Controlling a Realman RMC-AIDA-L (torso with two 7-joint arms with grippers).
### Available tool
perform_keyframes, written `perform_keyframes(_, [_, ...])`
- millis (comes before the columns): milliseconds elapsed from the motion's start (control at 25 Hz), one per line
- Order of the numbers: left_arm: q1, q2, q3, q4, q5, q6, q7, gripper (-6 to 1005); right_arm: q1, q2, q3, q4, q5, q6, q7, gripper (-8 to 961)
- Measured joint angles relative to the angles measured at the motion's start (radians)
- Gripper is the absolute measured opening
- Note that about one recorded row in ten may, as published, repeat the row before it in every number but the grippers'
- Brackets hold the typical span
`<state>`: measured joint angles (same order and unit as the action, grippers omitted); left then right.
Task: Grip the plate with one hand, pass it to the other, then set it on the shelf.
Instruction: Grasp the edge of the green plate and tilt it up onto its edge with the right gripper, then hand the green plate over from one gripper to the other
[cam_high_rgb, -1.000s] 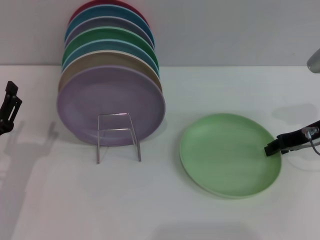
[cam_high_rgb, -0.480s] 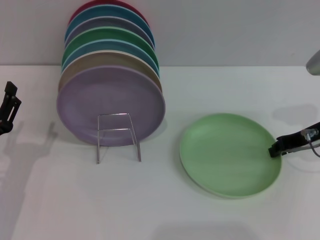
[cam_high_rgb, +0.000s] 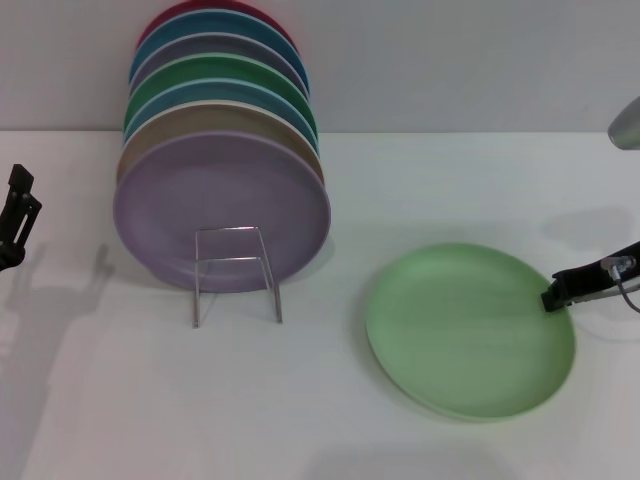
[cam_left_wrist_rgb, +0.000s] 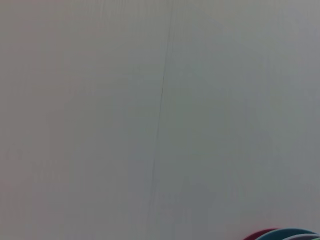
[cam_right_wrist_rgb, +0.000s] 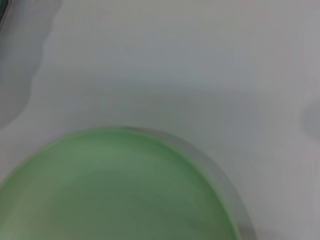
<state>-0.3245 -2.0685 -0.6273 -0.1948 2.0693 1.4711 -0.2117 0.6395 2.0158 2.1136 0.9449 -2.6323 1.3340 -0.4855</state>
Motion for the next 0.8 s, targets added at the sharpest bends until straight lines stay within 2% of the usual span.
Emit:
perform_keyframes(200, [0.001, 0.001, 0.0, 0.0, 0.0, 0.001, 0.0, 810, -0.016, 0.009, 0.0, 0.042, -0.001, -0.021, -0.006, 22])
perform_keyframes(240, [0.001, 0.001, 0.0, 0.0, 0.0, 0.001, 0.0, 810, -0.025, 0.014, 0.0, 0.069, -0.001, -0.026, -0.006, 22])
perform_keyframes(280, [0.001, 0.001, 0.0, 0.0, 0.0, 0.003, 0.0, 810, -0.05, 0.029, 0.0, 0.142, -0.002, -0.038, -0.01, 22])
perform_keyframes(320, [0.001, 0.001, 0.0, 0.0, 0.0, 0.003, 0.0, 810, -0.05, 0.029, 0.0, 0.142, -0.002, -0.038, -0.01, 21])
perform_keyframes(360, [0.001, 0.001, 0.0, 0.0, 0.0, 0.004, 0.0, 810, -0.075, 0.043, 0.0, 0.221, -0.004, -0.052, -0.016, 21])
perform_keyframes(400, [0.001, 0.001, 0.0, 0.0, 0.0, 0.004, 0.0, 810, -0.075, 0.043, 0.0, 0.221, -0.004, -0.052, -0.016, 21])
perform_keyframes(480, [0.001, 0.001, 0.0, 0.0, 0.0, 0.005, 0.0, 810, -0.101, 0.056, -0.001, 0.314, -0.005, -0.071, -0.023, 20])
perform_keyframes(640, [0.001, 0.001, 0.0, 0.0, 0.001, 0.007, 0.0, 810, -0.121, 0.058, -0.025, 0.368, -0.006, -0.11, -0.023, 19])
perform_keyframes(760, [0.002, 0.001, 0.0, -0.001, 0.005, 0.008, -0.002, 810, -0.157, 0.06, -0.109, 0.42, -0.032, -0.232, -0.016, 19])
perform_keyframes(800, [0.002, 0.001, 0.0, -0.003, 0.006, 0.008, -0.003, 810, -0.157, 0.06, -0.109, 0.42, -0.032, -0.232, -0.016, 19])
